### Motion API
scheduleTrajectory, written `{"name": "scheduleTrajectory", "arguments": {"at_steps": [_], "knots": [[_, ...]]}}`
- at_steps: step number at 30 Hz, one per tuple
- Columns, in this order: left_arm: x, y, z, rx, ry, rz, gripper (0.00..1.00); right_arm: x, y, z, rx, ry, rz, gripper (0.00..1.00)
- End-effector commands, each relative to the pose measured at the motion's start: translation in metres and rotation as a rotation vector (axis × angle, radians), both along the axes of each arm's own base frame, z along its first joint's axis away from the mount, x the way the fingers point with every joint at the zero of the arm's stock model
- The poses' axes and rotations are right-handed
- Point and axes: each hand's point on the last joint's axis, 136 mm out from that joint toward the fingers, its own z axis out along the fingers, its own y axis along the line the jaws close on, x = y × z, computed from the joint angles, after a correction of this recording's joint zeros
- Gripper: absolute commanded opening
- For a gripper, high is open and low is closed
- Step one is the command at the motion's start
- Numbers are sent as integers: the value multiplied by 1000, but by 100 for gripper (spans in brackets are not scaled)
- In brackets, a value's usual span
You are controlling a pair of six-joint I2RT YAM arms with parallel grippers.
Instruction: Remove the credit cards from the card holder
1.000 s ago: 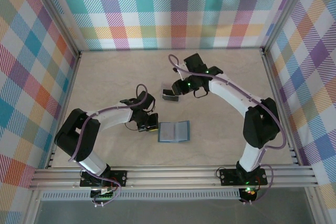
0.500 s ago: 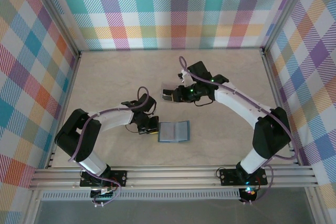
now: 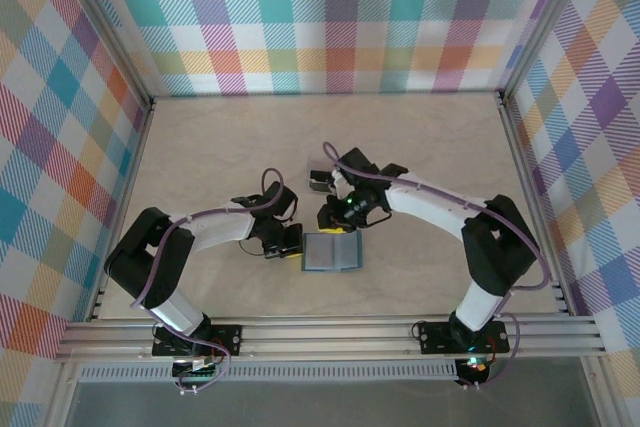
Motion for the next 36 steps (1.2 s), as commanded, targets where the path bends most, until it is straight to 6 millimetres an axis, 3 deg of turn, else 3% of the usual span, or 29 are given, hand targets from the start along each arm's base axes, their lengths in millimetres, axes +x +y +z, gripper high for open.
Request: {"name": "scheduleTrajectory", "arguments": {"at_steps": [1,9,15,22,26,36], "knots": [[-15,4,-19,16,58,1,4,-1,10,-12,-55,23,-14,26],[-15,1,-16,-2,58,-6,4,1,37,-37,-33,80,-36,16],[-19,7,-16,17,54,-5,4,-3,36,-63,-69,116,-50,14],[-20,8,-16,18,51,-2,4,-13,9,-88,-196,126,-65,14],[-19,8,-15,17,48,-4,4,-20,-12,-94,-319,106,-49,19],[-18,8,-16,24,48,-8,4,-17,-39,-68,-537,-26,-9,38]]}}
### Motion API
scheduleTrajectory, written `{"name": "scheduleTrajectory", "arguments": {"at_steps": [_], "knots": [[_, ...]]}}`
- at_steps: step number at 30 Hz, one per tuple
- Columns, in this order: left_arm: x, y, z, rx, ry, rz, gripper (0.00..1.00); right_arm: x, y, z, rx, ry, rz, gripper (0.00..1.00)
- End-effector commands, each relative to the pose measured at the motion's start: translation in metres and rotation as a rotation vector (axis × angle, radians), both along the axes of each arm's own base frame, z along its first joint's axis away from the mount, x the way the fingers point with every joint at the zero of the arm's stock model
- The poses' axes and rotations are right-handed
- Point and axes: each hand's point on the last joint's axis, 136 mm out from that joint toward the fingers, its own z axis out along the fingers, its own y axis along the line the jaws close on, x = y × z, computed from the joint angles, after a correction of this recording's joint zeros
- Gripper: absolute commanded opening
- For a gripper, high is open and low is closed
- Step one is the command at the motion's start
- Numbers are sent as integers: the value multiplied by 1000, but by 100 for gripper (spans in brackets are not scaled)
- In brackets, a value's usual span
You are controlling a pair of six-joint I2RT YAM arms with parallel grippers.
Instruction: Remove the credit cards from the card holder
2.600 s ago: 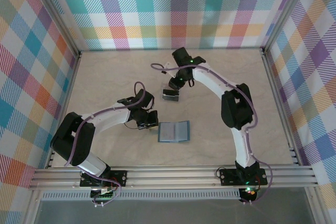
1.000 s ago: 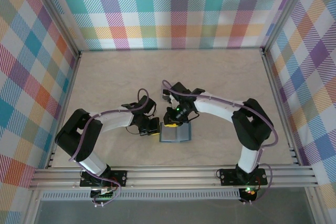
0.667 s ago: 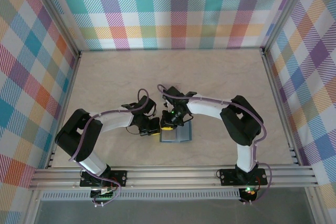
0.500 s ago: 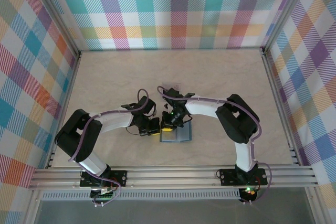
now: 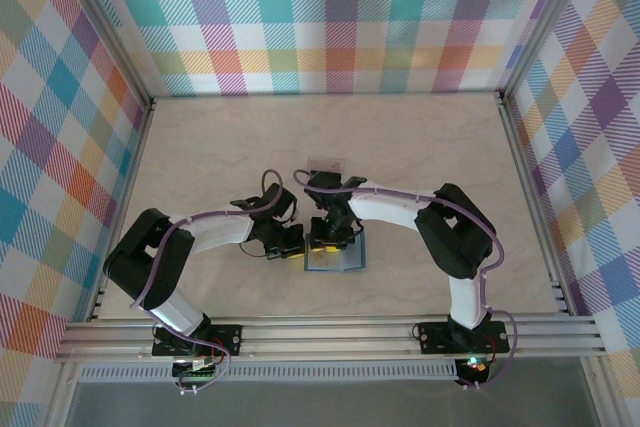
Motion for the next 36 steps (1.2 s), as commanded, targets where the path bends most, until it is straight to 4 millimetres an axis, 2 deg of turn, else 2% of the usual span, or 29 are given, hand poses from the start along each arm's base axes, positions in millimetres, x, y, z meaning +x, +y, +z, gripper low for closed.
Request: {"name": "scheduleTrajectory", "arguments": {"at_steps": [1,5,8,15,18,23,26,30,33,36], "knots": [[-17,13,-16,63,55,-5,4,-7,-38,3,-217,-29,31,40],[-19,14,-17,64,54,1,4,-5,-47,10,-315,-71,66,51],[-19,17,-17,73,50,3,4,-4,-61,14,-437,-113,96,60],[-20,19,-14,77,40,8,3,2,-86,28,-554,-181,93,65],[-20,20,-13,80,40,11,4,0,-94,27,-559,-178,91,66],[-19,20,-13,80,44,17,4,-6,-99,10,-478,-126,70,65],[-20,20,-13,81,48,23,4,-8,-90,0,-356,-113,63,62],[-19,20,-11,81,42,30,4,-7,-81,-11,-243,-112,77,52],[-17,18,-5,70,29,38,4,-4,-82,-13,-233,-122,105,44],[-13,15,3,66,16,44,4,-3,-82,-10,-237,-127,130,40]]}}
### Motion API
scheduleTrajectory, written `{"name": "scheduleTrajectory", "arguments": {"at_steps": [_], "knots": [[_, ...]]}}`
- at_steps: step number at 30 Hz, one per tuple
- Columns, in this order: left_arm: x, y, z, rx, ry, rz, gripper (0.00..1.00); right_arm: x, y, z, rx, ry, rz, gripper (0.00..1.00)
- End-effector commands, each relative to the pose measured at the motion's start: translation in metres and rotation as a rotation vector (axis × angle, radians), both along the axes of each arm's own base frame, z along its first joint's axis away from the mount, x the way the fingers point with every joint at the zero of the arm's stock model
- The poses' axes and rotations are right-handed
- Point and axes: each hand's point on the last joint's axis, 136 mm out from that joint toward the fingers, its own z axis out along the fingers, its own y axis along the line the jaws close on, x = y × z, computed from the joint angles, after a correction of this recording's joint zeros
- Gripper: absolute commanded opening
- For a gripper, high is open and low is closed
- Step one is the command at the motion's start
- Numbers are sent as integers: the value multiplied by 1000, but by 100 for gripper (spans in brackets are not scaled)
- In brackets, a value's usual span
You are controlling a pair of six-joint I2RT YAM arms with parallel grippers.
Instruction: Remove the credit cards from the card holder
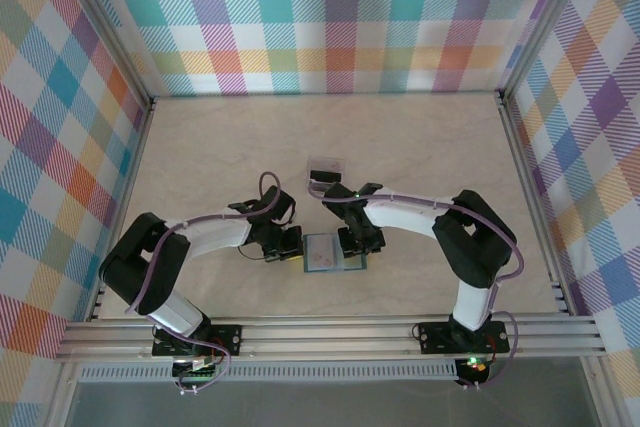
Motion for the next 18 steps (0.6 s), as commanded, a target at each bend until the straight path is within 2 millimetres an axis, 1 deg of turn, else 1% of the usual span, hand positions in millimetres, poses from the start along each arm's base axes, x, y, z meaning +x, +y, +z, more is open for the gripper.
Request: {"name": "scheduleTrajectory", "arguments": {"at_steps": [1,3,6,9,14,18], "knots": [[-5,8,6,47,15,25,5,4,5,2,36,-14,52,39],[0,4,14,38,-1,27,5,3,6,8,49,-25,65,40],[8,-3,25,23,-20,27,5,2,6,20,69,-38,70,43],[12,-10,29,11,-22,25,5,0,9,30,97,-36,74,45],[12,-21,29,-1,-17,9,5,-1,15,42,139,-32,76,44],[8,-25,20,12,2,-4,5,-2,31,54,224,-24,74,40]]}}
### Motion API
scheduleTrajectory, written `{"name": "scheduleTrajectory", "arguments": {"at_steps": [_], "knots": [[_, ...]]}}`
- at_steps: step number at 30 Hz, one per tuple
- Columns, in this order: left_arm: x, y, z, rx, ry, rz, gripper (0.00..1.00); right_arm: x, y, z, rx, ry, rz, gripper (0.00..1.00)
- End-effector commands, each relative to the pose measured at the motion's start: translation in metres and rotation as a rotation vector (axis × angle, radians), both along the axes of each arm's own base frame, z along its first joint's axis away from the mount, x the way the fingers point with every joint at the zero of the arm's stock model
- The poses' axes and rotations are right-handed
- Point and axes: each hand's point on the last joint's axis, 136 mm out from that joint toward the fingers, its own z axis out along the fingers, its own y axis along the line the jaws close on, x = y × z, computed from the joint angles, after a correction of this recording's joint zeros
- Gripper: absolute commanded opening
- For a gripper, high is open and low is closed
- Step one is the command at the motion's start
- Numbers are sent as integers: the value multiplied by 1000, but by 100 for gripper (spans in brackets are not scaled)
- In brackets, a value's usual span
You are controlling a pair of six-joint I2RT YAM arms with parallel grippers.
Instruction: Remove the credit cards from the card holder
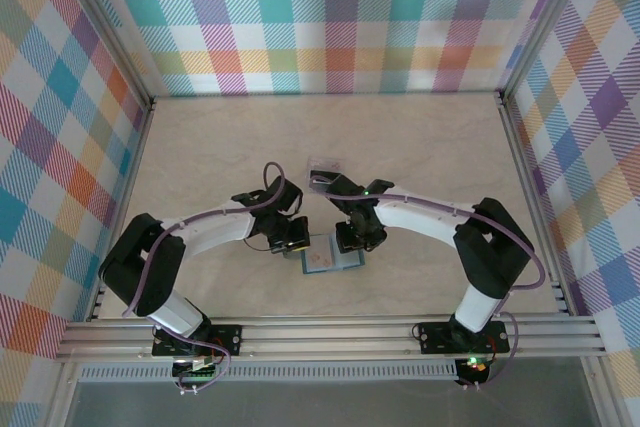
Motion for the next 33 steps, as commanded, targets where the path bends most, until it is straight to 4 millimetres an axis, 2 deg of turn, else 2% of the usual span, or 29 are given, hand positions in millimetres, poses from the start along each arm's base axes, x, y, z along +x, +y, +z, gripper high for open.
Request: {"name": "scheduleTrajectory", "arguments": {"at_steps": [1,5,10,12,18,23,33], "knots": [[-6,-5,-8,13,28,-9,4,0,18,21,113,10,15,39],[-11,0,-20,45,49,-5,4,-1,42,20,242,77,10,30],[-15,2,-29,54,66,-9,3,-3,70,17,387,163,0,26],[-16,4,-31,65,71,-10,3,-4,74,11,402,191,-6,23],[-19,6,-34,69,75,-19,3,-2,73,-9,373,227,-21,20],[-21,10,-36,81,78,-20,3,-1,59,-23,287,213,-41,19],[-20,16,-32,124,69,-34,3,-3,49,-29,247,202,-48,19]]}}
